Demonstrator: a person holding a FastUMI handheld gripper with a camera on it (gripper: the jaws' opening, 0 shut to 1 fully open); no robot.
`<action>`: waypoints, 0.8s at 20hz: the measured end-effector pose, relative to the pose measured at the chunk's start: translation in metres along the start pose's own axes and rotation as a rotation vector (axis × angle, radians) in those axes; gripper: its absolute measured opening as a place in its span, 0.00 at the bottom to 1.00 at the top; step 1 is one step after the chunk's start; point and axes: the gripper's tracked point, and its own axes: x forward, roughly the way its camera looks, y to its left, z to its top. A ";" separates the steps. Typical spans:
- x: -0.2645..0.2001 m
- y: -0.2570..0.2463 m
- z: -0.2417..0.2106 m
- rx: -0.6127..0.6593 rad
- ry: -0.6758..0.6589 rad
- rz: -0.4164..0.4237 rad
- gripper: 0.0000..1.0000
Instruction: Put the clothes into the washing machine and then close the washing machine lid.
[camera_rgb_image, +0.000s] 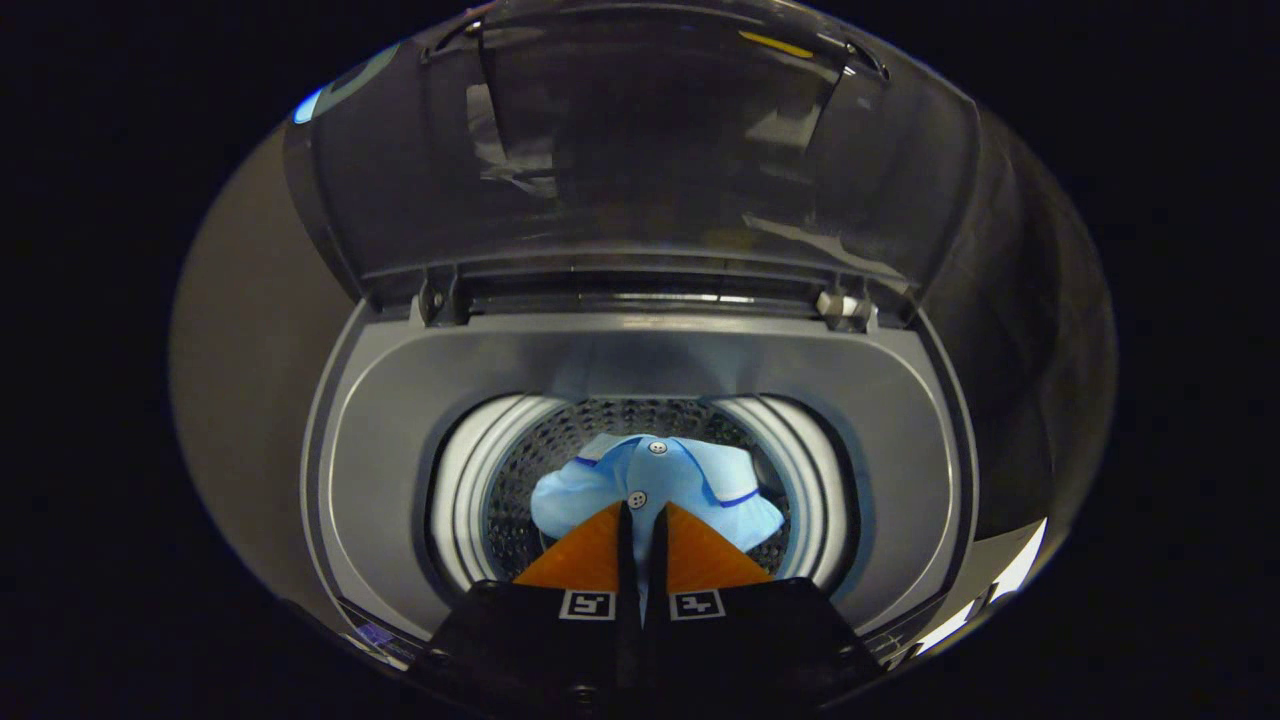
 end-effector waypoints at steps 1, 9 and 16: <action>0.003 0.001 -0.003 -0.007 0.009 0.004 0.05; 0.013 0.001 -0.010 -0.017 0.042 0.010 0.05; 0.010 -0.003 0.003 0.045 0.004 0.006 0.73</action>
